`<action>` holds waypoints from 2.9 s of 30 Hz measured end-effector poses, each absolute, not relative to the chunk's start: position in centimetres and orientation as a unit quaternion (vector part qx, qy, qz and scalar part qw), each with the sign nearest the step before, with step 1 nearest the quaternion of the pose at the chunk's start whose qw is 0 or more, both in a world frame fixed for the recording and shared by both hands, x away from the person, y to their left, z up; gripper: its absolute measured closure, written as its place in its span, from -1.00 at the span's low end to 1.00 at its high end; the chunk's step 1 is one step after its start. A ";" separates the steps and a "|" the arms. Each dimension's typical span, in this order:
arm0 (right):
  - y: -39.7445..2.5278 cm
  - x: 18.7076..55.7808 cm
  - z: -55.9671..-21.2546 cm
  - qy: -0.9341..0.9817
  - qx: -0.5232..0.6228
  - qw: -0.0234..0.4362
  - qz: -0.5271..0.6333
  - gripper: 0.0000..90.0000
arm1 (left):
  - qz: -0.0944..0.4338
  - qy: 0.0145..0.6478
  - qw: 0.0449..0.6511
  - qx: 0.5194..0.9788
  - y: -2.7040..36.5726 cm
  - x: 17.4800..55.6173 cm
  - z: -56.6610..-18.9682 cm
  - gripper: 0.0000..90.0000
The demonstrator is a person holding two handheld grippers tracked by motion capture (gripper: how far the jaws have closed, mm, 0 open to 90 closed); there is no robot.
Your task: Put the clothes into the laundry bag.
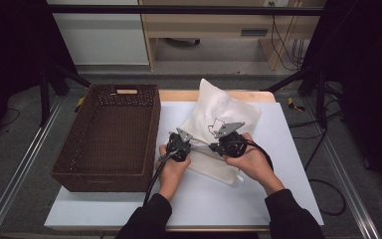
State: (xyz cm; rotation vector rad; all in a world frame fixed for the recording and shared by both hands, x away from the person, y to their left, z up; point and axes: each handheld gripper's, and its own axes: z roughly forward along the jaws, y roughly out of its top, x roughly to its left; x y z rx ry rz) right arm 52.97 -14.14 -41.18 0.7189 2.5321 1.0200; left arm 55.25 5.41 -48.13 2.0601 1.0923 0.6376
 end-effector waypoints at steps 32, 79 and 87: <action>-13.6 53.1 -41.3 0.894 0.245 0.156 0.341 0.98 | 0.244 0.429 0.375 0.785 4.3 58.5 -48.4 1.00; -13.3 53.0 -41.6 0.892 0.240 0.148 0.352 0.98 | 0.271 0.439 0.379 0.768 2.8 60.2 -48.3 1.00; -13.3 53.2 -41.7 0.891 0.243 0.148 0.354 0.98 | 0.269 0.435 0.378 0.772 2.6 60.4 -48.3 1.00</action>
